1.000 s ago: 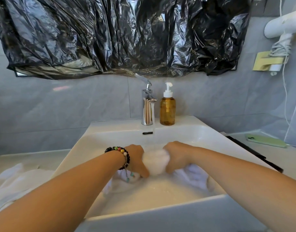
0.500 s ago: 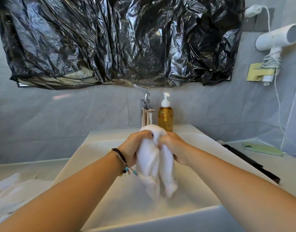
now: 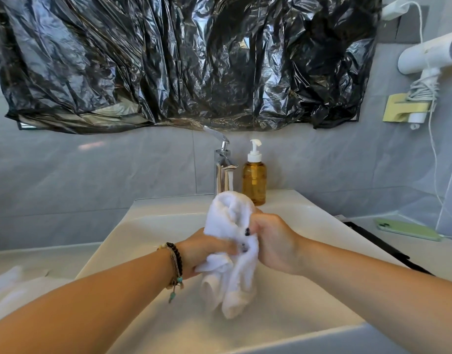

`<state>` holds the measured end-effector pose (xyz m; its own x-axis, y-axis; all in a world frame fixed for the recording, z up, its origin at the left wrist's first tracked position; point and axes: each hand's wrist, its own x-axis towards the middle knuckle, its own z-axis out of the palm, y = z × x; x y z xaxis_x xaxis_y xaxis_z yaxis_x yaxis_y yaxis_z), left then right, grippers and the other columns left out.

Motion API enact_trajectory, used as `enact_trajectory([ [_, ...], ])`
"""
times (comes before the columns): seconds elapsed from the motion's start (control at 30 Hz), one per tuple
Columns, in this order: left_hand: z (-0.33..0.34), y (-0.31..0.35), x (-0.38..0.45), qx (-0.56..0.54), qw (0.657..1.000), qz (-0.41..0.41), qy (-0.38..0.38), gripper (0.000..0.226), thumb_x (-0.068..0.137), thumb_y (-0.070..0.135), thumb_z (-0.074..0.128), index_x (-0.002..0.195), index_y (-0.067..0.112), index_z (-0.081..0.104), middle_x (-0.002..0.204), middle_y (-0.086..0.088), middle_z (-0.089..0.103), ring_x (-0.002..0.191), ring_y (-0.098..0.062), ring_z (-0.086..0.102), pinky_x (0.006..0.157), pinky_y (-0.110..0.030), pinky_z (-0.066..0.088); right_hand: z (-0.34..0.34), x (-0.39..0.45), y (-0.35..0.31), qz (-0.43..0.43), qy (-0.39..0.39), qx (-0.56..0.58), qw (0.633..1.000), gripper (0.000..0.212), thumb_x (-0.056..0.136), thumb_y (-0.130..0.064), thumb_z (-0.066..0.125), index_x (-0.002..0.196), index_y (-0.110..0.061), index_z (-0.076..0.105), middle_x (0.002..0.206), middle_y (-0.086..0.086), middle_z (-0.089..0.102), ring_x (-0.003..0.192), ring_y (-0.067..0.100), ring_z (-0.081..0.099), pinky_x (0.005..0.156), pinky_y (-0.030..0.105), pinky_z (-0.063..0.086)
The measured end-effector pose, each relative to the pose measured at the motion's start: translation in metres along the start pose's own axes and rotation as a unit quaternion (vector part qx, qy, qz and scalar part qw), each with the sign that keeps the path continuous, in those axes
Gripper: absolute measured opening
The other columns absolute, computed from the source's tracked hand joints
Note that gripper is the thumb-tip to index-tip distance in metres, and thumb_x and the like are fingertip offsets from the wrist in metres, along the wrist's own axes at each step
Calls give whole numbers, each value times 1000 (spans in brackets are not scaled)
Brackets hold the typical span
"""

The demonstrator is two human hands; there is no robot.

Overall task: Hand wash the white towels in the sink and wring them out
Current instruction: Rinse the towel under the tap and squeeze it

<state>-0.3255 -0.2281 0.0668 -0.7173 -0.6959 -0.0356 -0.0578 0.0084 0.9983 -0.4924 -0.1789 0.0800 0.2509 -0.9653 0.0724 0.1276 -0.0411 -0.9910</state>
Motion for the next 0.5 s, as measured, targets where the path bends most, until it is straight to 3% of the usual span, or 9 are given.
enact_trajectory([
  [0.03, -4, 1, 0, -2, 1000, -7, 0, 50, 62, 13, 77, 111, 6, 67, 104, -17, 70, 92, -27, 68, 84, -38, 55, -6, -3, -2, -19, -11, -74, 997, 82, 62, -10, 53, 142, -17, 36, 128, 4, 47, 111, 20, 48, 80, 29, 47],
  [0.07, -8, 1, 1, -8, 1000, -17, -4, 52, 60, 16, 77, 109, 5, 68, 101, -17, 71, 89, -27, 69, 83, -37, 56, -15, -5, -4, -42, -5, -191, 981, 101, 67, -11, 63, 153, -29, 12, 149, -7, 29, 128, 13, 37, 90, 29, 45],
  [0.1, -12, 1, 1, -11, 999, -31, -12, 48, 60, 17, 76, 106, 5, 69, 97, -16, 72, 84, -26, 70, 79, -35, 57, -25, -7, -6, -71, 8, -346, 936, 116, 72, -13, 70, 151, -38, -11, 156, -18, 5, 139, 5, 18, 102, 29, 39],
  [0.17, -13, 0, 0, -9, 997, -62, -42, 35, 63, 13, 74, 97, 7, 72, 88, -12, 74, 74, -21, 71, 71, -30, 59, -43, -9, -10, -166, 5, -628, 761, 121, 78, -19, 73, 142, -46, -26, 156, -21, -17, 143, -3, -8, 114, 24, 23],
  [0.2, -12, 0, 1, 1, 995, -78, -58, 31, 63, 12, 73, 95, 9, 73, 87, -10, 74, 73, -19, 71, 70, -28, 59, -49, -7, -9, -233, -10, -700, 675, 120, 77, -24, 75, 146, -43, -20, 159, -14, -14, 145, 2, -7, 114, 24, 22],
  [0.23, -11, 0, 2, 14, 993, -92, -74, 32, 64, 13, 74, 96, 10, 73, 89, -9, 74, 76, -18, 71, 73, -28, 58, -52, -3, -6, -297, -26, -728, 618, 115, 76, -30, 78, 151, -35, -9, 161, -4, -6, 148, 11, -1, 115, 29, 25],
  [0.3, -9, 1, 4, 42, 987, -113, -103, 48, 63, 21, 82, 108, 11, 70, 99, -9, 72, 87, -18, 70, 84, -30, 55, -53, 12, 4, -384, -41, -714, 584, 98, 78, -36, 77, 151, -20, 13, 159, 11, 9, 149, 28, 12, 113, 45, 32],
  [0.4, -15, 1, 9, 31, 981, -139, -132, 81, 48, 35, 98, 116, 9, 64, 103, -9, 71, 90, -17, 71, 83, -30, 58, -49, 29, 11, -424, -60, -702, 568, 92, 81, -30, 76, 150, -19, 16, 159, 12, 12, 143, 34, 27, 103, 49, 45],
  [0.5, -10, 7, 4, 53, 980, -141, -131, 50, 60, 25, 91, 101, 12, 66, 87, -1, 73, 81, -11, 71, 70, -23, 57, -42, 33, 6, -430, -46, -700, 568, 88, 78, -26, 76, 148, -21, 23, 147, 8, 37, 117, 31, 54, 76, 43, 57],
])
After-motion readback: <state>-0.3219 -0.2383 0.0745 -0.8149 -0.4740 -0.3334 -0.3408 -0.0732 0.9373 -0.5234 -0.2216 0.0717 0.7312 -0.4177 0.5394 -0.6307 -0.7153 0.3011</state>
